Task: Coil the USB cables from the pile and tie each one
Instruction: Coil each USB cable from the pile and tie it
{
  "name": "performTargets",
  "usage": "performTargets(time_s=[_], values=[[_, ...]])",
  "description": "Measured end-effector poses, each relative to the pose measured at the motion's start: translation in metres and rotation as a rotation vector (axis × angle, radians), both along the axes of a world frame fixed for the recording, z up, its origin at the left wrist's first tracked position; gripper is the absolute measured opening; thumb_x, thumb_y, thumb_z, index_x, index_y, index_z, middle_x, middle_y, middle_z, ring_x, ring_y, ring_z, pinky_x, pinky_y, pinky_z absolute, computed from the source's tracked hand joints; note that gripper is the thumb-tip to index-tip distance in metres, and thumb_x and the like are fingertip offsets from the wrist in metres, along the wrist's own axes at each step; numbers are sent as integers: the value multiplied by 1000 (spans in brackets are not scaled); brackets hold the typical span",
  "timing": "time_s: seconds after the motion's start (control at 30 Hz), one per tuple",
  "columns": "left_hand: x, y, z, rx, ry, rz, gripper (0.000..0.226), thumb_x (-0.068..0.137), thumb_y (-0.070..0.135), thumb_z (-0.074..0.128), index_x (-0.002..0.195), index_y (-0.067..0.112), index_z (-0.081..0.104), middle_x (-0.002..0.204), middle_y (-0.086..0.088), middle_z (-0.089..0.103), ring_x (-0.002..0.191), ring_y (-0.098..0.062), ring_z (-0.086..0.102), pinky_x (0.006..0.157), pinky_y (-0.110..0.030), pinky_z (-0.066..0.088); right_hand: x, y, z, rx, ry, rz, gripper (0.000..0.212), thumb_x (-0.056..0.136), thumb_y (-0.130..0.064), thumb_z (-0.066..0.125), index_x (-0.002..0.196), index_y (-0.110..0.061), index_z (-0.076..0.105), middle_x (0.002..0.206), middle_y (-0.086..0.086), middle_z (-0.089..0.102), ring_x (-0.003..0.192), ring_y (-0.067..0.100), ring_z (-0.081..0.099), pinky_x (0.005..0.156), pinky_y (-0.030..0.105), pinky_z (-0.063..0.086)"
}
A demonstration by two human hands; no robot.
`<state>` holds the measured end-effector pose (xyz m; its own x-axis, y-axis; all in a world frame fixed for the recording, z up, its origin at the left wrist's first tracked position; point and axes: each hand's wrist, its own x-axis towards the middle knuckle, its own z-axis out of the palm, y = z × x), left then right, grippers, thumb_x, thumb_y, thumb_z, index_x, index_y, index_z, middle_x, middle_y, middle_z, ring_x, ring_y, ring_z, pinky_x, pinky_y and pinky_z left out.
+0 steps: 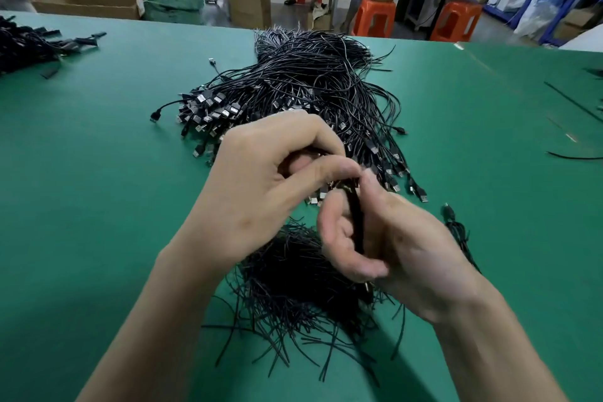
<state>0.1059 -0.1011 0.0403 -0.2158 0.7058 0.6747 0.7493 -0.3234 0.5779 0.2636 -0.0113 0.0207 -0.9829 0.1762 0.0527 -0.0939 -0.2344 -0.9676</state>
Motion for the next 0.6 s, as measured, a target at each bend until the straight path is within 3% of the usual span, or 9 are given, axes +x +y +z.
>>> performTargets(time_s=[0.07,0.13,0.2,0.3,0.4,0.5,0.57,0.6], values=[[4,4,-5,-21,-51,-58,17,104,25,59,99,20,74,87,9,69,83,-14,66,75,-25,50,0,-2,4,-152,165,53,38,104,-32,36,91,-14,67,54,-8,53,42,13,23,44,21,26],[7,8,-13,-188,-73,-109,23,109,18,50,111,25,72,94,4,73,87,-18,69,80,-37,56,-3,-1,9,-193,258,-85,34,105,-24,37,93,-13,67,57,-6,53,40,8,29,43,16,34],[10,10,-19,-412,-68,-131,31,107,20,44,97,41,66,82,-1,70,76,-26,66,73,-47,55,-8,2,12,-162,303,-325,33,105,-23,40,94,-12,69,63,-1,58,42,6,40,45,16,39],[14,12,-24,-555,25,-139,34,106,30,44,73,37,49,67,1,60,63,-21,58,67,-45,51,-12,9,9,-9,339,-609,32,110,-16,36,103,-5,65,79,5,71,63,13,64,61,23,54],[16,12,-23,-523,110,-153,32,106,32,50,75,26,53,62,4,54,59,-16,51,60,-34,41,-10,18,3,453,267,-842,29,111,-12,35,104,-7,63,91,6,76,83,18,75,76,29,59],[10,10,-18,-353,84,-47,22,98,40,62,84,28,75,57,12,55,55,-9,51,55,-19,33,-3,22,-3,872,44,-863,29,110,-20,42,92,-20,65,73,-7,69,69,8,69,66,18,51],[6,8,-16,-244,26,-10,19,93,40,69,80,27,76,55,7,51,53,-10,46,54,-17,31,0,22,-8,934,-126,-751,42,110,-35,40,74,-29,61,60,-8,60,56,7,56,56,19,39],[4,8,-16,-200,-7,-7,18,92,38,73,78,26,74,54,4,48,53,-9,43,55,-15,31,1,20,-10,843,-173,-646,51,110,-45,34,71,-27,63,57,-6,55,53,7,48,54,21,35]])
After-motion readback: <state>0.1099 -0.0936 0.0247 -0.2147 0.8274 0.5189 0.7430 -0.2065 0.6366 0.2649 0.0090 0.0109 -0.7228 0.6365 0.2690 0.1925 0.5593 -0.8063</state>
